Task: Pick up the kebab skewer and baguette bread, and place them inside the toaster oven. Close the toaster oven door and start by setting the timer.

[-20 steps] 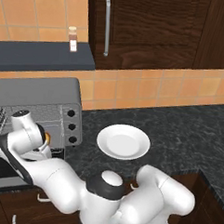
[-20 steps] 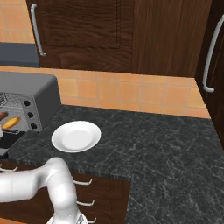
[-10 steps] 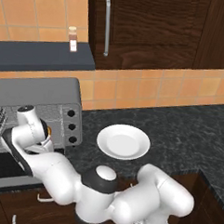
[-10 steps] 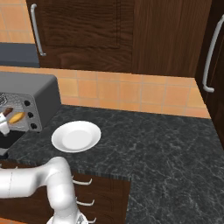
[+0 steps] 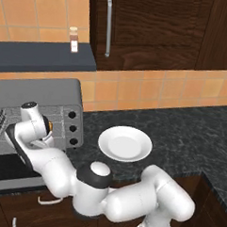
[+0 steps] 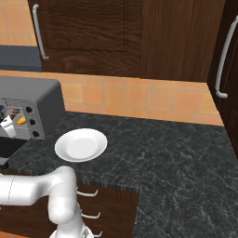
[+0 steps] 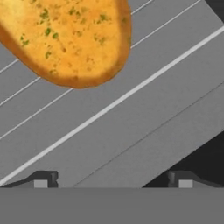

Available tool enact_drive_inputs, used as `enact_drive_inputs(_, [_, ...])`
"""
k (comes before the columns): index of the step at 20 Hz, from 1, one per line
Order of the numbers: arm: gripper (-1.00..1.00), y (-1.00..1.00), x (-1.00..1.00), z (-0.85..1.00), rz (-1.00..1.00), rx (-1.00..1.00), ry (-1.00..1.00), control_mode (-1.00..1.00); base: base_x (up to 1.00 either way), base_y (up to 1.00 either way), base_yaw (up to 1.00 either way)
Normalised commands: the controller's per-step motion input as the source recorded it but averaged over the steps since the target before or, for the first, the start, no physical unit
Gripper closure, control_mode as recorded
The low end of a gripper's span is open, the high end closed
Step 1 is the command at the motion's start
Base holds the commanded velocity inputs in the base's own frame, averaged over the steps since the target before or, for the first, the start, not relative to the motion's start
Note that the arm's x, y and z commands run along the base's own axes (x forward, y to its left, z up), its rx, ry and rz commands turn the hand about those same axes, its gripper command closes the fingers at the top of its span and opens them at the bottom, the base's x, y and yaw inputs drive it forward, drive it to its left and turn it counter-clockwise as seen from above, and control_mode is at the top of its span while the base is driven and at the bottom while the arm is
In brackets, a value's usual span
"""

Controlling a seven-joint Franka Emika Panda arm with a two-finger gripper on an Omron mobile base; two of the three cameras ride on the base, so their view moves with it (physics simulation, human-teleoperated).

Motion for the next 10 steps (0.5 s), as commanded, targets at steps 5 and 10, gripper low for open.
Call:
enact_drive_inputs(5, [-1.0,0.14,-0.09,0.0,-0.02,0.01,0.0,-1.0,0.0,0.0,0.0])
enact_drive_inputs(10, [-1.0,0.0,-0.68,0.0,0.0,0.08,0.01,-1.0,0.0,0.0,0.0])
